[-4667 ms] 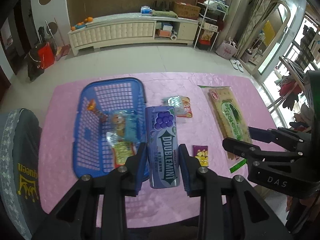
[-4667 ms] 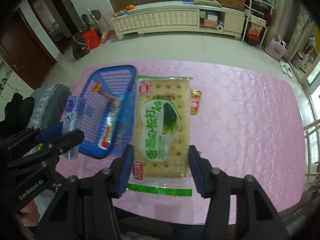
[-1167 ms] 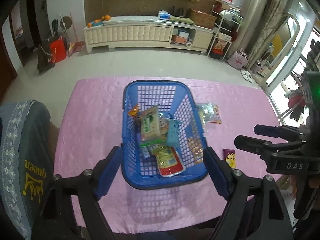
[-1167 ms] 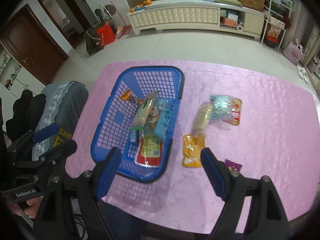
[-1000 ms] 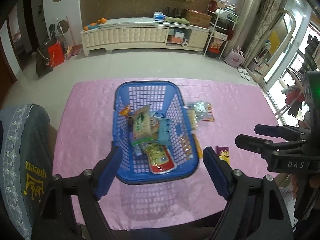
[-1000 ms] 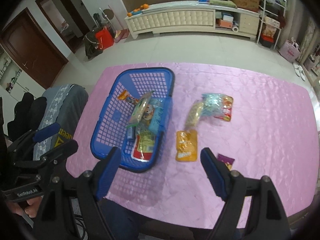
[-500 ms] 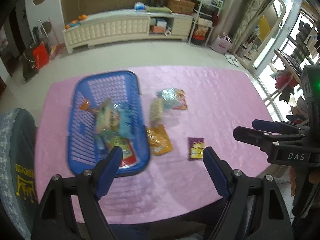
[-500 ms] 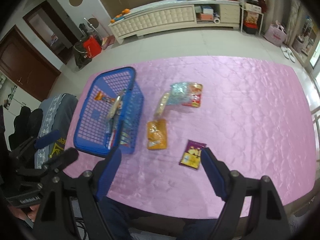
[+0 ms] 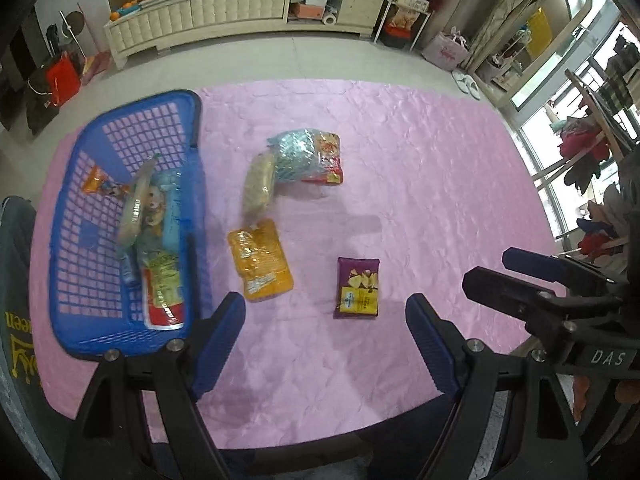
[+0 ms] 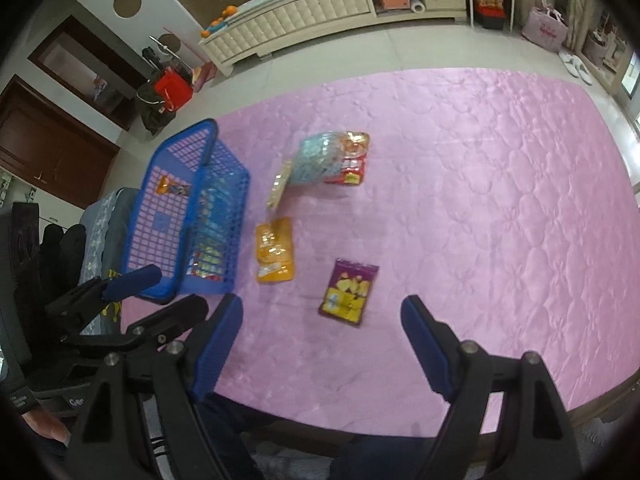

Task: Organize snacks
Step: 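Withdraw both tools from the basket back over the table, then lower the left tool onto the yellow-orange snack pouch and close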

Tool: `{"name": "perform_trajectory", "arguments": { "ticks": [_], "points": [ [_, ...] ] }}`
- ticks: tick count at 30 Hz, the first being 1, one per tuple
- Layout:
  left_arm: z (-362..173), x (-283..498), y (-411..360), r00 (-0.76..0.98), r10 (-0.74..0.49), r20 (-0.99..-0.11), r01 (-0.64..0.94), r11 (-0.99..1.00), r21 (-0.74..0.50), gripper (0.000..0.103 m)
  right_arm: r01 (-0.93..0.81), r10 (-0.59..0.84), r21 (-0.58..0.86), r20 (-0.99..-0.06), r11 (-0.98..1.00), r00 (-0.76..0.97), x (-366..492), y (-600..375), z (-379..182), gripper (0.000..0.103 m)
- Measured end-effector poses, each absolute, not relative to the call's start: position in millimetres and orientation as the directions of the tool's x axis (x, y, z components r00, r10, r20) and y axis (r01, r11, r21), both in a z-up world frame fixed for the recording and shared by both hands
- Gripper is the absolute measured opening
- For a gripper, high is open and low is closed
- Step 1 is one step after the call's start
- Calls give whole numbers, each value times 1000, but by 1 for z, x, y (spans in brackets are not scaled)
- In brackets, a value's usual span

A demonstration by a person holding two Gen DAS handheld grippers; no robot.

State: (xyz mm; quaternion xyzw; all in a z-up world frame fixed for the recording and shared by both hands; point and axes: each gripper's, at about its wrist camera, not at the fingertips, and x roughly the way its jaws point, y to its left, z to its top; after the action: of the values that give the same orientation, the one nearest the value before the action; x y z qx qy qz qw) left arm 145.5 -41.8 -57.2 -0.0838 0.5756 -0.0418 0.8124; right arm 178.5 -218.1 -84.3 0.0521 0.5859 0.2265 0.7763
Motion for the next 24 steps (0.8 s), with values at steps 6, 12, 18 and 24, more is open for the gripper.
{"name": "perform_trajectory", "arguments": {
  "ticks": [6,12,18,24],
  "points": [
    [-88,165,-58,307,-124,-944,-18,991,-136,81,-275,382,320,-900,907,210,194,-235,-109,85],
    [-128,180,-52,258,-118,-959,-72,987,-141,81,-270,370,322,-917,907,149,206,-230,-143,85],
    [-167,195,-47,205,-79,-976,-105,989,-102,81,-270,367,325,-922,906,124,217,-217,-172,85],
    [-199,208,-38,174,-41,-984,-139,988,-66,81,-279,342,304,-934,911,101,232,-207,-200,85]
  ]
}}
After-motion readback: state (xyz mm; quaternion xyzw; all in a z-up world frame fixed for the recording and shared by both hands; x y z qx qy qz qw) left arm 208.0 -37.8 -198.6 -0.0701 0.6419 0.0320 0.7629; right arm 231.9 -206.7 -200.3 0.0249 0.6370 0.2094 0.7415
